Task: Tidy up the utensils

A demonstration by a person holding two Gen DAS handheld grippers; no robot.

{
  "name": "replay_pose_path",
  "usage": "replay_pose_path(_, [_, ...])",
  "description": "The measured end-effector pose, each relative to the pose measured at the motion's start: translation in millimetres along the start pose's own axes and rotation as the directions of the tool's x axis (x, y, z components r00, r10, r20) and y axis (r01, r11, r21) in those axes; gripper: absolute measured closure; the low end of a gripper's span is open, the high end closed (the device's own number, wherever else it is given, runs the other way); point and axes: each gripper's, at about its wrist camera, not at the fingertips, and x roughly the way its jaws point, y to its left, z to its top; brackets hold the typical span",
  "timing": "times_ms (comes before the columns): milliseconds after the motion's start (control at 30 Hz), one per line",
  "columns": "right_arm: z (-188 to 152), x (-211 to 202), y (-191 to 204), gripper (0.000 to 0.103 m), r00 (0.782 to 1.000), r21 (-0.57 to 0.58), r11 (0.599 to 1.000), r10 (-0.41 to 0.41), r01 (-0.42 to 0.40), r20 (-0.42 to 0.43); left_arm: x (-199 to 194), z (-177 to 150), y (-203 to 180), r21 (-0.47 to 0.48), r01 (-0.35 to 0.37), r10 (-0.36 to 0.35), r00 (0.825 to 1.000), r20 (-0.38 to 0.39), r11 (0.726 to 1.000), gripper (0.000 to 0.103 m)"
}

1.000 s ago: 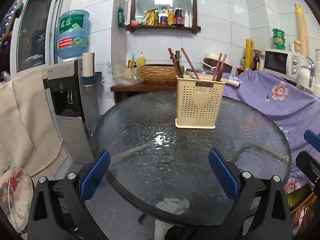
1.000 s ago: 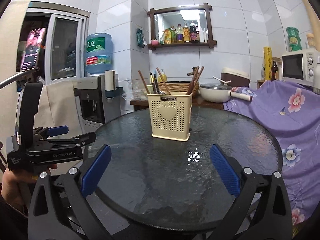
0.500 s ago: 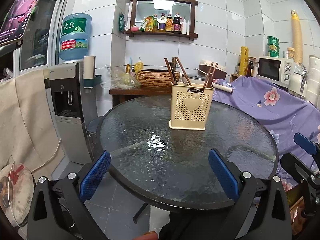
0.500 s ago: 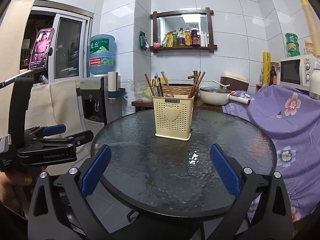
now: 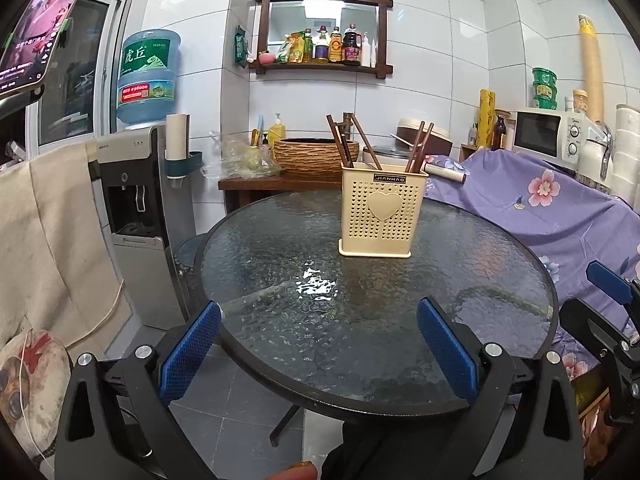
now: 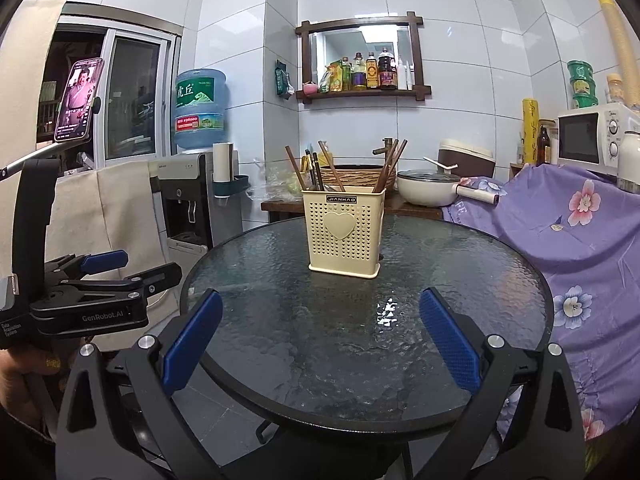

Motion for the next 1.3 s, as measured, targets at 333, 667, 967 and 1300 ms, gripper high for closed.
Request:
replay_pose_path(333, [0.6,1.4,-0.8,0.006,1.0,0.004,1.0,0.002,-0.002,-0.005,0.7,-1.1,-0.7,0.001,0.004,-0.004,1.0,-0.005,1.0,0.006])
replay_pose_path(667, [1.1,2.6,0.0,0.006,1.0,0.004,1.0,0.004,-0.004,-0.007,1.9,-2.4,-0.3,0.003,-0.002,0.002,1.0,-0.01,1.0,0.006])
replay_pose_path(967, [0.4,5.2,1.7,0.006,1.0,0.007,1.0,-0.001,0.001,-0.012,2.3,-2.7,-1.2,0.01,-0.001,0.001,1.0,-0.018,1.0,0.006])
replay_pose_path(1300, [-0.7,6.3,2.8,0.006,1.0,0.011,1.0,0.001,-0.001,-0.018,2.7,-3.3,-2.5,0.013,-0.004,0.004,1.0,-0.03,1.0,0.006])
